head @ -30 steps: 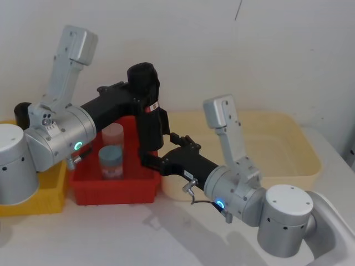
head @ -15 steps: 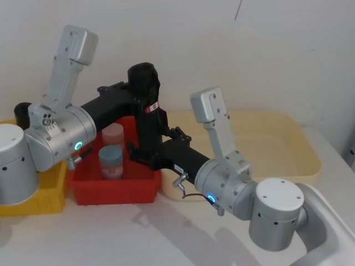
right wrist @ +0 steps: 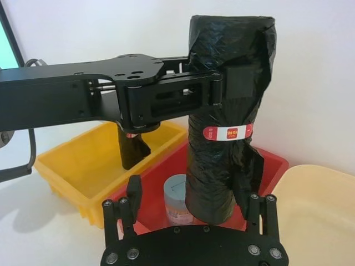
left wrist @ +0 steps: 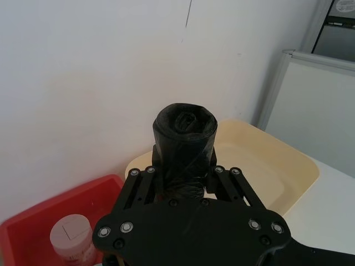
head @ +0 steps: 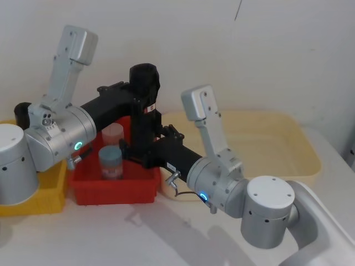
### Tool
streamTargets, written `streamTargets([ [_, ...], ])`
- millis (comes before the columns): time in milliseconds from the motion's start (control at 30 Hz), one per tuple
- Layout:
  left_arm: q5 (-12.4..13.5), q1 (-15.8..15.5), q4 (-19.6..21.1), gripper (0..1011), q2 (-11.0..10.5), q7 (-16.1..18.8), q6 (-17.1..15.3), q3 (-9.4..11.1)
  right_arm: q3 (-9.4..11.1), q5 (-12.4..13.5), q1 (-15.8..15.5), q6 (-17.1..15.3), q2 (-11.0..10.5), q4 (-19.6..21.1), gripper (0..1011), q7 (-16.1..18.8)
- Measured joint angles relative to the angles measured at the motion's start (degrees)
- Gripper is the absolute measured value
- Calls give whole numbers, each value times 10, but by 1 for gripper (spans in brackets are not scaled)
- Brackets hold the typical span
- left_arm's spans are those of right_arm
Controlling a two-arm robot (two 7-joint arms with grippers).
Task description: Pick up the garbage bag with the one hand and transfer it to the other hand.
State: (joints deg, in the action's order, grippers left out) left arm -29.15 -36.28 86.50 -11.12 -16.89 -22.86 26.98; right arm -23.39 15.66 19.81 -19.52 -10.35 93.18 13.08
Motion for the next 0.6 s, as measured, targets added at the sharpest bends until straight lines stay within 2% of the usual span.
streamTargets([
  [600,0,0,0,381,0,-1,0,0,6,-14,13,6,14,-35,1002,-9],
])
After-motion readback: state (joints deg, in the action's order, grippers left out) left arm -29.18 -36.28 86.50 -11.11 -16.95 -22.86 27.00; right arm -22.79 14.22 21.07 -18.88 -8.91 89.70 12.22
